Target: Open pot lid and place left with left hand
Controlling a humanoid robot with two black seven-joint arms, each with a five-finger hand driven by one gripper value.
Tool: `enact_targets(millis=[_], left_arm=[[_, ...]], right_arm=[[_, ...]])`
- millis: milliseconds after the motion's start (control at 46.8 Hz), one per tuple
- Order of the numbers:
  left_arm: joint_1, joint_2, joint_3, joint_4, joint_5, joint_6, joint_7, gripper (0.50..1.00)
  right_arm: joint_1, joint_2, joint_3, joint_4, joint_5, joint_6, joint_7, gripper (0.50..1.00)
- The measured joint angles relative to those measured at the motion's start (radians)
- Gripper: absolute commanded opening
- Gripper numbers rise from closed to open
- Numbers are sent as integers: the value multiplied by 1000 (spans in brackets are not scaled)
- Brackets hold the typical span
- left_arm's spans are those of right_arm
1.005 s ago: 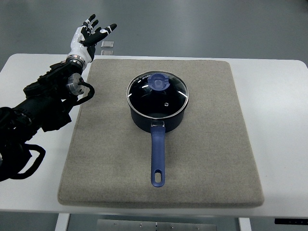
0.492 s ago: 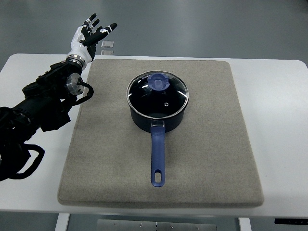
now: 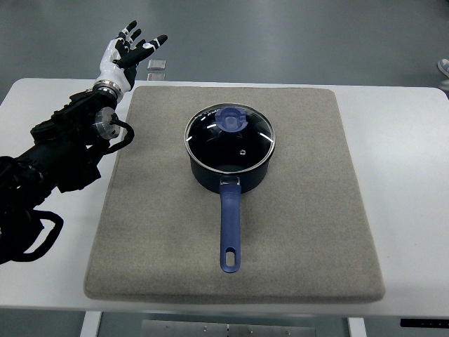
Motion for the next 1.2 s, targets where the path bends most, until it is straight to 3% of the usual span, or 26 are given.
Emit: enact_targets(millis=[834, 1197], left_arm=[[-12, 7, 14, -1, 4, -5, 17, 988], [-122, 67, 348, 0, 28, -61, 19, 988]], right_arm=[[0, 0, 0, 0, 0, 0, 0, 917], [0, 0, 0, 0, 0, 0, 0, 917]])
